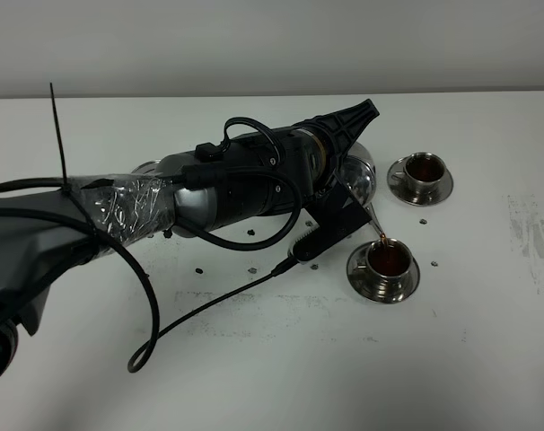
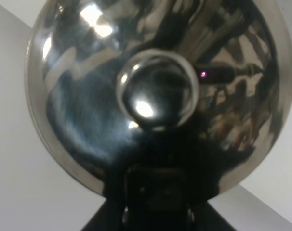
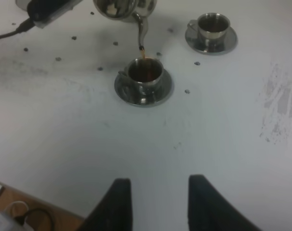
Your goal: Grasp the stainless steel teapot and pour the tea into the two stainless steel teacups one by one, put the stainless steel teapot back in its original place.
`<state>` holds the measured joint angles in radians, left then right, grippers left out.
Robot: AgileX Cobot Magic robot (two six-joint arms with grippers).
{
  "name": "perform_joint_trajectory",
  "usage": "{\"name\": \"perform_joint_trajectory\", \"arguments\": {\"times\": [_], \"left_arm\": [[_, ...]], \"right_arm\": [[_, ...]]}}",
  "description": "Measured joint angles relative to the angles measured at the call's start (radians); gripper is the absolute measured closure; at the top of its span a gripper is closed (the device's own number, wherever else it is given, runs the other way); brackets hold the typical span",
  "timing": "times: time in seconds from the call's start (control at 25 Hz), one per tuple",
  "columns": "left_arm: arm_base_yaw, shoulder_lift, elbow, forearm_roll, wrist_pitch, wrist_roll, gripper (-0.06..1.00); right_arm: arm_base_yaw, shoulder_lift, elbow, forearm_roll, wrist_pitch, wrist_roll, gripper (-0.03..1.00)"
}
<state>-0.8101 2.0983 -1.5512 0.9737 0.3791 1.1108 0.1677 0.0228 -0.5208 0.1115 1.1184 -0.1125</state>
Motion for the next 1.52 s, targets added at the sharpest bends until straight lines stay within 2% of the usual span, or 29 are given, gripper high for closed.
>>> {"name": "perform_joint_trajectory", "arguments": {"times": [0.36, 0.6, 0.8, 1.0, 1.32, 1.52], "left_arm": [[0.000, 0.007, 0.000, -0.001, 0.000, -0.001, 0.75], [0.000, 0.009, 0.000, -0.056, 0.020, -0.047, 0.75], [0.000, -0.018, 0.000, -0.148, 0.066, -0.077, 0.75], [0.010, -0.055, 0.000, -0.260, 0.111, -0.148, 0.75], [0.030, -0.090, 0.000, -0.468, 0.181, -0.313, 0.75], [0.027, -0.157, 0.001, -0.553, 0.211, -0.406, 0.75]], "right_arm": [[0.000, 0.000, 0.000, 0.000, 0.000, 0.000, 0.66], [0.000, 0.000, 0.000, 0.000, 0.000, 0.000, 0.66], [0.000, 0.000, 0.000, 0.000, 0.000, 0.000, 0.66], [0.000, 0.000, 0.000, 0.000, 0.000, 0.000, 0.66], [0.000, 0.000, 0.000, 0.000, 0.000, 0.000, 0.66], [0.000, 0.000, 0.000, 0.000, 0.000, 0.000, 0.66]]}}
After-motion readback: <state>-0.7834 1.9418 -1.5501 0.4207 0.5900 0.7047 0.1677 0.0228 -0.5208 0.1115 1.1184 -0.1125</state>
